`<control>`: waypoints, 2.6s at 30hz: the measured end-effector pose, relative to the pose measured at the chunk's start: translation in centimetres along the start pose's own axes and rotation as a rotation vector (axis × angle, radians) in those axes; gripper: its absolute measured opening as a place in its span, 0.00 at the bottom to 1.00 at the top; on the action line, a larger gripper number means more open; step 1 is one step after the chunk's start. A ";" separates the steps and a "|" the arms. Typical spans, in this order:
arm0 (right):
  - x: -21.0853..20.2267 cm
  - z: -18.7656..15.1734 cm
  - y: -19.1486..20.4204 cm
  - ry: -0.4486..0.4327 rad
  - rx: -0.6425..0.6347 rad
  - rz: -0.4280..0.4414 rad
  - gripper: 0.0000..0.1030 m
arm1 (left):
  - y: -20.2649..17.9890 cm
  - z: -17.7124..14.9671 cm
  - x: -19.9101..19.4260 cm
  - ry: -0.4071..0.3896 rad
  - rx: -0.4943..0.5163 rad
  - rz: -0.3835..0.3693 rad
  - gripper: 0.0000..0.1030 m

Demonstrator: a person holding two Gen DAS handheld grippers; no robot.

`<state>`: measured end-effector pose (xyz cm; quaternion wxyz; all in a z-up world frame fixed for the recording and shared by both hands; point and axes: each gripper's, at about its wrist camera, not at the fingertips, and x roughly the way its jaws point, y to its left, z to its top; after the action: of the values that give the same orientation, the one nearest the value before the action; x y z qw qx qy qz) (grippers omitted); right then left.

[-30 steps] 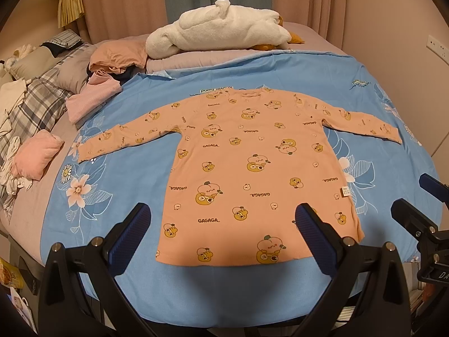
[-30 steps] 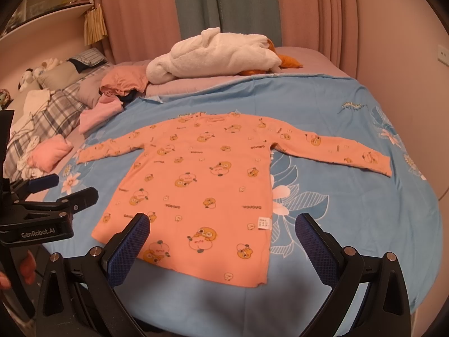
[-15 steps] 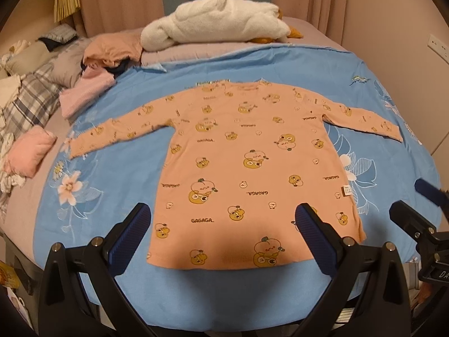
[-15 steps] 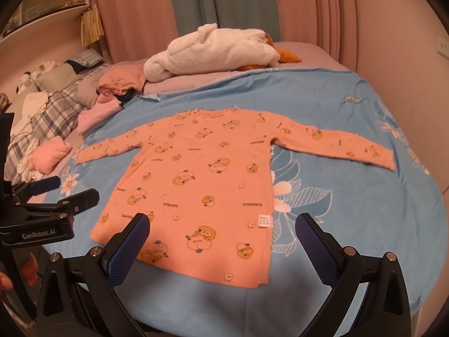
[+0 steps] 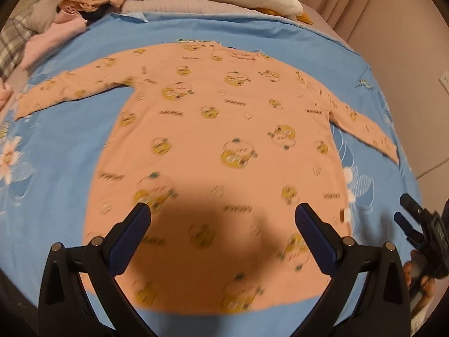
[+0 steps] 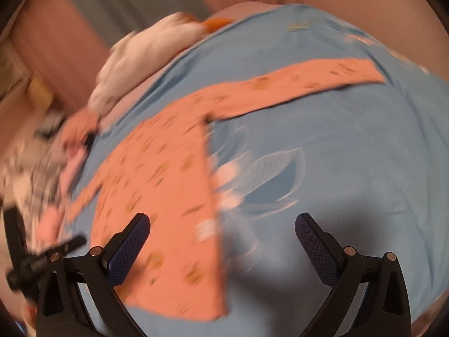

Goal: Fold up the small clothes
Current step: 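Grasp a sleeve cuff of the peach shirt with the right tool and lift, then fold the held sleeve across the shirt body with the right tool, release, then grasp the other sleeve cuff with the left tool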

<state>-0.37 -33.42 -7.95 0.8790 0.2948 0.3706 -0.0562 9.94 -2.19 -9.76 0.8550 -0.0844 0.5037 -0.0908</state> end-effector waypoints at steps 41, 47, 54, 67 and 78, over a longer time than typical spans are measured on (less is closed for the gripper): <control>4.8 13.4 25.1 -0.244 -0.622 -0.087 0.05 | 12.6 9.3 2.1 -0.127 -0.226 -0.010 0.99; 14.1 4.3 33.9 -0.119 -0.951 -0.125 0.05 | 17.6 8.5 1.3 -0.131 -0.321 0.040 0.99; 23.0 -4.9 36.3 0.117 -1.205 -0.225 0.13 | 21.1 7.5 0.6 -0.133 -0.380 0.064 0.99; 14.1 1.0 28.6 0.161 -0.737 0.289 0.54 | 27.0 8.3 2.4 -0.197 -0.639 -0.112 0.99; 14.9 -0.4 25.0 0.210 -0.581 0.257 0.54 | 35.4 10.6 3.4 -0.418 -0.978 -0.171 0.97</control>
<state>18.07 -10.92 -6.45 0.8833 0.0802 0.4193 0.1939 23.39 31.87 -15.93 0.7874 -0.5298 0.2975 0.1039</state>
